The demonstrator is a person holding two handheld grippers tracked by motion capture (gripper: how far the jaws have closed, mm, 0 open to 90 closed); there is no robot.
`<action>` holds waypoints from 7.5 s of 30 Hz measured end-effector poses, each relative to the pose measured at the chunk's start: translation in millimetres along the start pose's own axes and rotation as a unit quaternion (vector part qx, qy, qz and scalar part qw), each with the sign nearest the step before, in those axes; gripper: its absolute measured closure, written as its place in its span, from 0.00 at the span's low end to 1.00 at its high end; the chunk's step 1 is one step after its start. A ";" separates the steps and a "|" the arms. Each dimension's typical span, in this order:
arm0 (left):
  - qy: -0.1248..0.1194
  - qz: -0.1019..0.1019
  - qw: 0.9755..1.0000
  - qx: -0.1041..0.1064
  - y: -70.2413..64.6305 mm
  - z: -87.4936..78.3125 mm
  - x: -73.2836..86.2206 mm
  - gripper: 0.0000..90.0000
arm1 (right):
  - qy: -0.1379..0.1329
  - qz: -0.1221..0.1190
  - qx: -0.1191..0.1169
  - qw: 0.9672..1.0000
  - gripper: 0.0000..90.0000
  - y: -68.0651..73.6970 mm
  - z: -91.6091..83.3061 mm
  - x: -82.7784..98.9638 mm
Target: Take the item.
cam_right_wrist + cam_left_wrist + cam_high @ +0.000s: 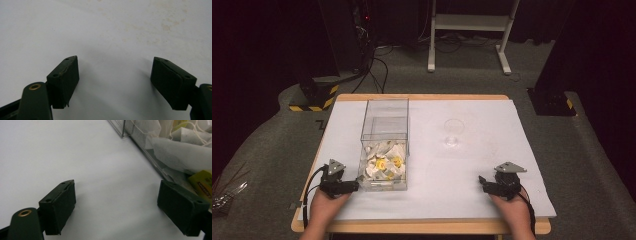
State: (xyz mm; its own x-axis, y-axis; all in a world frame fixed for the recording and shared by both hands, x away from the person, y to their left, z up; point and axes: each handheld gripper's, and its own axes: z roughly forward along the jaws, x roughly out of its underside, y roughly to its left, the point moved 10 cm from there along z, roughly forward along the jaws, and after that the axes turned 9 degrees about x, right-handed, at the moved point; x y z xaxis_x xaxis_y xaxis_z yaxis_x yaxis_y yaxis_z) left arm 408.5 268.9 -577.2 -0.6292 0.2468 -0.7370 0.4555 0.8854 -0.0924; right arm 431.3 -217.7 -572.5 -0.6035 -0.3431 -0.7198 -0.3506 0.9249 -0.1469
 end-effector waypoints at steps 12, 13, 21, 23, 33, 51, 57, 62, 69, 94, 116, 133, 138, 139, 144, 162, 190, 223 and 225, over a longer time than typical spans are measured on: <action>-0.003 0.013 1.000 -0.011 -1.6 -1.5 -0.1 0.18 | -0.004 -0.008 0.015 1.000 0.24 -0.7 -3.1 -7.3; -0.003 0.013 1.000 -0.010 -1.6 -1.5 -0.1 0.19 | -0.004 -0.005 0.017 1.000 0.24 -0.3 -5.8 -10.1; -0.001 0.001 1.000 -0.001 -1.0 -0.8 0.4 0.19 | -0.014 -0.019 0.002 1.000 0.22 14.5 -12.4 -21.7; -0.001 0.000 1.000 -0.001 -1.0 -0.8 0.4 0.19 | -0.015 -0.023 0.001 1.000 0.22 18.7 -12.7 -25.1; 0.000 -0.001 1.000 0.000 -0.9 -0.7 0.3 0.19 | -0.024 -0.046 -0.017 0.999 0.24 44.0 -17.9 -51.5; 0.000 -0.001 1.000 0.000 -1.3 -0.6 0.4 0.19 | -0.049 -0.055 -0.056 0.996 0.28 82.6 -22.7 -88.1; 0.001 0.000 1.000 0.000 -1.0 -0.7 0.3 0.19 | -0.053 -0.065 -0.073 0.994 0.29 103.9 -24.7 -100.7; 0.000 0.000 1.000 0.000 -0.9 -0.7 0.2 0.19 | -0.058 -0.070 -0.087 0.992 0.31 117.8 -27.0 -110.4; 0.000 -0.001 1.000 0.000 -1.3 -0.7 0.4 0.19 | -0.065 -0.084 -0.094 0.990 0.32 134.2 -31.8 -122.2; 0.001 0.001 1.000 0.000 -0.9 -0.7 0.2 0.19 | -0.079 -0.114 -0.145 0.980 0.36 188.4 -44.2 -156.0; 0.001 0.000 1.000 0.000 -0.9 -0.7 0.2 0.19 | -0.072 -0.146 -0.195 0.967 0.39 240.9 -45.9 -164.5; 0.001 -0.001 1.000 0.000 -1.2 -0.6 0.3 0.19 | -0.052 -0.163 -0.218 0.961 0.43 265.7 -39.1 -154.5; 0.001 0.000 1.000 0.000 -1.1 -0.7 0.4 0.19 | -0.046 -0.174 -0.217 0.960 0.47 268.4 -36.9 -150.2; 0.002 0.001 1.000 0.000 -0.9 -0.8 0.3 0.19 | -0.044 -0.175 -0.217 0.959 0.49 268.9 -36.9 -149.4; 0.002 0.001 1.000 0.000 -0.9 -0.8 0.4 0.19 | -0.039 -0.176 -0.220 0.959 0.56 270.0 -35.8 -145.7; 0.001 0.001 1.000 0.000 -0.9 -0.7 0.3 0.19 | -0.014 -0.188 -0.225 0.956 0.78 271.1 -34.0 -137.6; 0.001 0.001 1.000 0.000 -0.9 -0.7 0.4 0.19 | -0.049 -0.180 -0.209 0.960 0.99 266.5 -38.0 -141.6; 0.001 0.001 1.000 0.000 -0.9 -0.7 0.3 0.19 | -0.143 -0.112 -0.211 0.960 0.99 245.9 -68.2 -182.0; 0.001 0.001 1.000 0.000 -1.0 -0.6 0.3 0.19 | -0.147 -0.111 -0.210 0.960 0.99 244.9 -70.2 -184.4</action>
State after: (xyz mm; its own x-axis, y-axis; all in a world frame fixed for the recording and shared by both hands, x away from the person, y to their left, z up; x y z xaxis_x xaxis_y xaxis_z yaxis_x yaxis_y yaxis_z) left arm 407.5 268.3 -576.9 -0.6295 0.2482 -0.7362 0.4558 0.8854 -0.0913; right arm 406.5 60.6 -428.2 -0.2747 -0.4065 -0.8714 -0.7419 0.6661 -0.0769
